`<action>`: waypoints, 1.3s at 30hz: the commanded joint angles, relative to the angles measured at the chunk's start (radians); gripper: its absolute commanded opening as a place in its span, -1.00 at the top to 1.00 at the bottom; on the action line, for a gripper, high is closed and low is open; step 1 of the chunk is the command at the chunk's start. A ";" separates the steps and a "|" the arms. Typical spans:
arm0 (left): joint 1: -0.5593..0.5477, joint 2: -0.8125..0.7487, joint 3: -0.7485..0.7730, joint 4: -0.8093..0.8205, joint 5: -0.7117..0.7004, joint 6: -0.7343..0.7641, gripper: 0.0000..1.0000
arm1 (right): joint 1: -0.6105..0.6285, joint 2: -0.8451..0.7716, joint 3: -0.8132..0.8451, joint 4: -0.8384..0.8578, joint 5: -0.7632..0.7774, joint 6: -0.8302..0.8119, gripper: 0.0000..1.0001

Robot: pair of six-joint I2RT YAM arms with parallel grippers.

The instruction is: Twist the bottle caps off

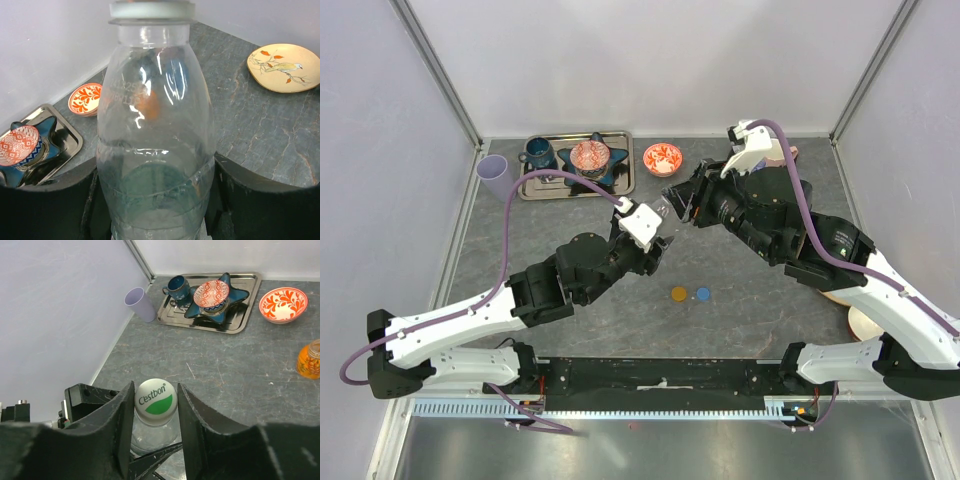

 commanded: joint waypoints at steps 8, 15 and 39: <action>-0.005 -0.041 0.004 0.087 -0.029 0.024 0.31 | 0.001 -0.005 -0.024 0.002 -0.121 -0.001 0.87; 0.019 -0.116 -0.008 0.078 0.226 -0.010 0.36 | 0.001 -0.047 -0.044 0.036 -0.282 -0.112 1.00; 0.370 -0.031 0.082 0.340 1.643 -0.582 0.36 | 0.001 -0.171 -0.135 0.093 -0.986 -0.464 1.00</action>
